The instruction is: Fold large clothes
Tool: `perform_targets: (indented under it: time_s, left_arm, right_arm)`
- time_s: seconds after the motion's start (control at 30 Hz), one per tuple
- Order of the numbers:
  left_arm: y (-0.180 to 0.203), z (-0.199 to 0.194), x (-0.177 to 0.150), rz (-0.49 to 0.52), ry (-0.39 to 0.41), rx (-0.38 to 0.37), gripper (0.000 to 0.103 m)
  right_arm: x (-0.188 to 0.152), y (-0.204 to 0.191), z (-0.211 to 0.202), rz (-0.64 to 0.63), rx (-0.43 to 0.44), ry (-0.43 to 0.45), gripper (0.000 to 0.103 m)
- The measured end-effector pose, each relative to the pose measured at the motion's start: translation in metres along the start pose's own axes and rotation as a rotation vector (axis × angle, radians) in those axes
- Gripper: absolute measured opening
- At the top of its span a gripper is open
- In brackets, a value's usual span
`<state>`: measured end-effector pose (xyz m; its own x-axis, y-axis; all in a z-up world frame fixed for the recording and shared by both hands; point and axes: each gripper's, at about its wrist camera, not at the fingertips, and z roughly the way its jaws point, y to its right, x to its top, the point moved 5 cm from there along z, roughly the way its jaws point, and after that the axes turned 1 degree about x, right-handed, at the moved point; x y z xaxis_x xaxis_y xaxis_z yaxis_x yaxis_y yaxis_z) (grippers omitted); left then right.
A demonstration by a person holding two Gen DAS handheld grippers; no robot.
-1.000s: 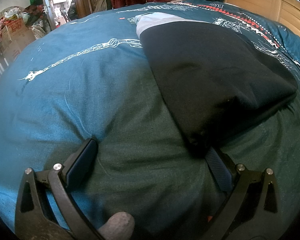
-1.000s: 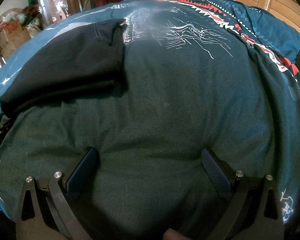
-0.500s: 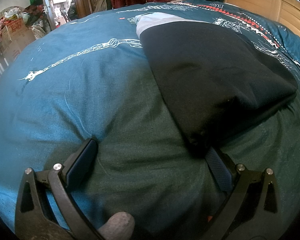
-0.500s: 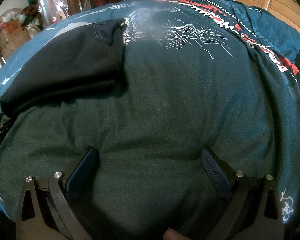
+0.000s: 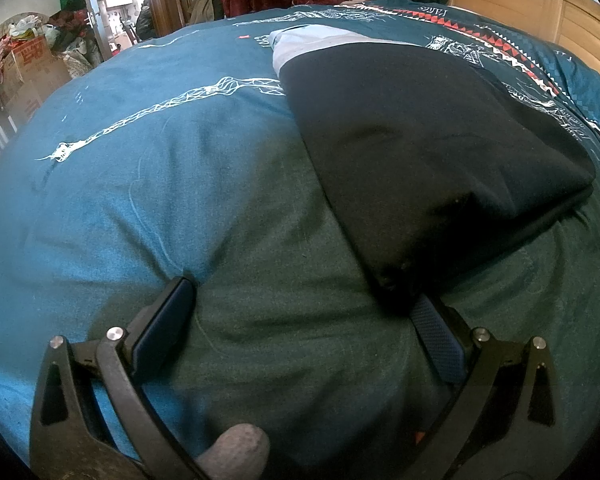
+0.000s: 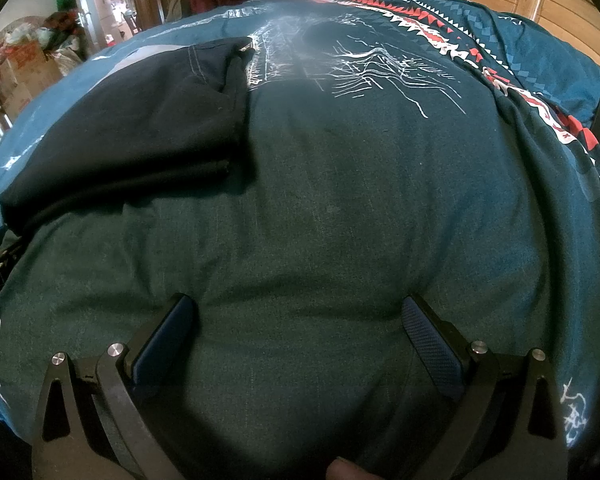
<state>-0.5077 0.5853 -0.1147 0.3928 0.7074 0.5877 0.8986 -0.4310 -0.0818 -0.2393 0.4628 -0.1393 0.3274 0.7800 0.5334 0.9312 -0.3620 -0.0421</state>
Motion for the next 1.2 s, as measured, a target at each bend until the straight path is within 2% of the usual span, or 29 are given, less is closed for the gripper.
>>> perform_targets:
  time_s: [0.27,0.37,0.47,0.53,0.6,0.63,0.7,0.73,0.77,0.83,0.9,0.93,1.0,1.07,1.13,1.2]
  left_arm:
    - [0.000,-0.004,0.005,0.001,-0.023,-0.002,0.103]
    - [-0.002,-0.019,0.013,0.012,-0.015,0.003,0.103]
    - [-0.011,-0.057,0.027,-0.027,0.076,0.024,0.103]
    - [-0.021,-0.097,0.039,-0.071,0.150,0.057,0.103]
    - [-0.028,-0.150,0.051,-0.099,0.259,0.087,0.103]
    - [-0.028,-0.167,0.054,-0.103,0.298,0.094,0.103]
    - [-0.028,-0.226,0.061,-0.101,0.440,0.130,0.103]
    - [-0.027,-0.245,0.063,-0.108,0.486,0.135,0.103]
    - [-0.028,-0.261,0.064,-0.125,0.525,0.128,0.103]
    - [-0.032,-0.290,0.065,-0.199,0.597,0.052,0.103]
    - [-0.028,-0.293,0.071,-0.206,0.568,-0.030,0.103]
    - [-0.023,-0.293,0.073,-0.186,0.540,-0.038,0.103]
    - [-0.016,-0.298,0.077,-0.155,0.546,-0.041,0.103]
    - [-0.011,-0.301,0.080,-0.152,0.545,-0.052,0.103]
    - [-0.006,-0.296,0.083,-0.141,0.495,-0.029,0.103]
    - [0.001,-0.287,0.083,-0.120,0.408,0.002,0.103]
  right_arm:
    - [0.003,-0.002,0.000,-0.017,-0.016,0.000,0.103]
    - [0.006,-0.004,-0.005,-0.030,-0.024,-0.015,0.103]
    - [0.016,-0.006,-0.029,-0.040,-0.024,0.011,0.103]
    - [0.025,-0.010,-0.058,-0.040,-0.015,0.054,0.103]
    - [0.036,-0.017,-0.100,-0.038,0.000,0.122,0.103]
    - [0.041,-0.022,-0.120,-0.042,0.007,0.161,0.103]
    - [0.052,-0.033,-0.180,-0.058,0.023,0.281,0.103]
    - [0.054,-0.037,-0.198,-0.067,0.026,0.320,0.103]
    - [0.056,-0.043,-0.224,-0.082,0.025,0.384,0.103]
    - [0.059,-0.053,-0.270,-0.112,0.005,0.508,0.103]
    - [0.058,-0.058,-0.294,-0.106,0.007,0.561,0.103]
    - [0.058,-0.060,-0.295,-0.097,0.024,0.544,0.103]
    - [0.059,-0.061,-0.284,-0.065,0.074,0.436,0.103]
    - [0.056,-0.062,-0.277,-0.046,0.083,0.386,0.103]
    - [0.054,-0.062,-0.276,-0.046,0.058,0.374,0.103]
    - [0.055,-0.063,-0.273,-0.042,0.055,0.329,0.103]
